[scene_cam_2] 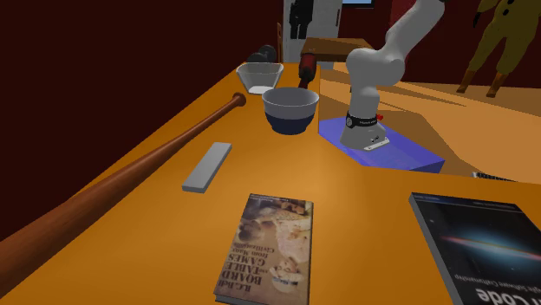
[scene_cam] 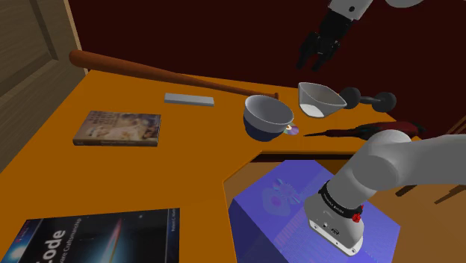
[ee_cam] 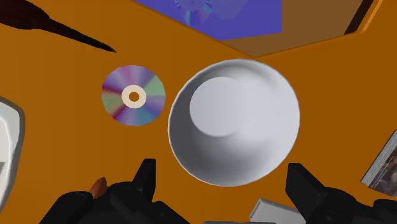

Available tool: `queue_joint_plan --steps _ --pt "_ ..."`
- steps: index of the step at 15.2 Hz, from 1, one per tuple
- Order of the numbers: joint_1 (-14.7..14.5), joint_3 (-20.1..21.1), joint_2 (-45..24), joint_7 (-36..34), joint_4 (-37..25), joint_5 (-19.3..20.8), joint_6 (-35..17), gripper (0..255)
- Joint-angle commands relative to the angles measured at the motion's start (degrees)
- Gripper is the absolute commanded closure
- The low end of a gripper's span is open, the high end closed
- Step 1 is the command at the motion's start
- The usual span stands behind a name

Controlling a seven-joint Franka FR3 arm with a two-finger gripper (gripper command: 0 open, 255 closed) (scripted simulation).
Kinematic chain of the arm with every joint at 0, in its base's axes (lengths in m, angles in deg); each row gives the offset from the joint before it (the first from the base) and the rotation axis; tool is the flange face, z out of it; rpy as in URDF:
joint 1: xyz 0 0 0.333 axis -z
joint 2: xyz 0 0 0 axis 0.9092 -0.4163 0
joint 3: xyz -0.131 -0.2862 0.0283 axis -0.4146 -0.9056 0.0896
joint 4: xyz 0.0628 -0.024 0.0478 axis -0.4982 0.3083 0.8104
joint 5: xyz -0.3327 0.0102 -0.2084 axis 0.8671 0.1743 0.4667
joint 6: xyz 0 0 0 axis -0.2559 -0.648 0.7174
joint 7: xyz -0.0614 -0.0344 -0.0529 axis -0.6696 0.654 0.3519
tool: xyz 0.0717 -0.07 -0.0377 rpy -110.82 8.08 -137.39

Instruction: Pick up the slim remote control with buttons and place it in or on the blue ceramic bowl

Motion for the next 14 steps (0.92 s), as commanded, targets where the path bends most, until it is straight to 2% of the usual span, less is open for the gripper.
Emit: queue_joint_plan --steps 1,8,14 --pt "0.0 0.0 0.0 0.0 0.0 0.0 0.0 0" --pt "-4.1 -1.2 -15.2 9.2 -4.1 0.5 -9.7 0" --pt "-7.2 -1.3 -28.5 16.8 -10.2 0.2 -15.6 0"
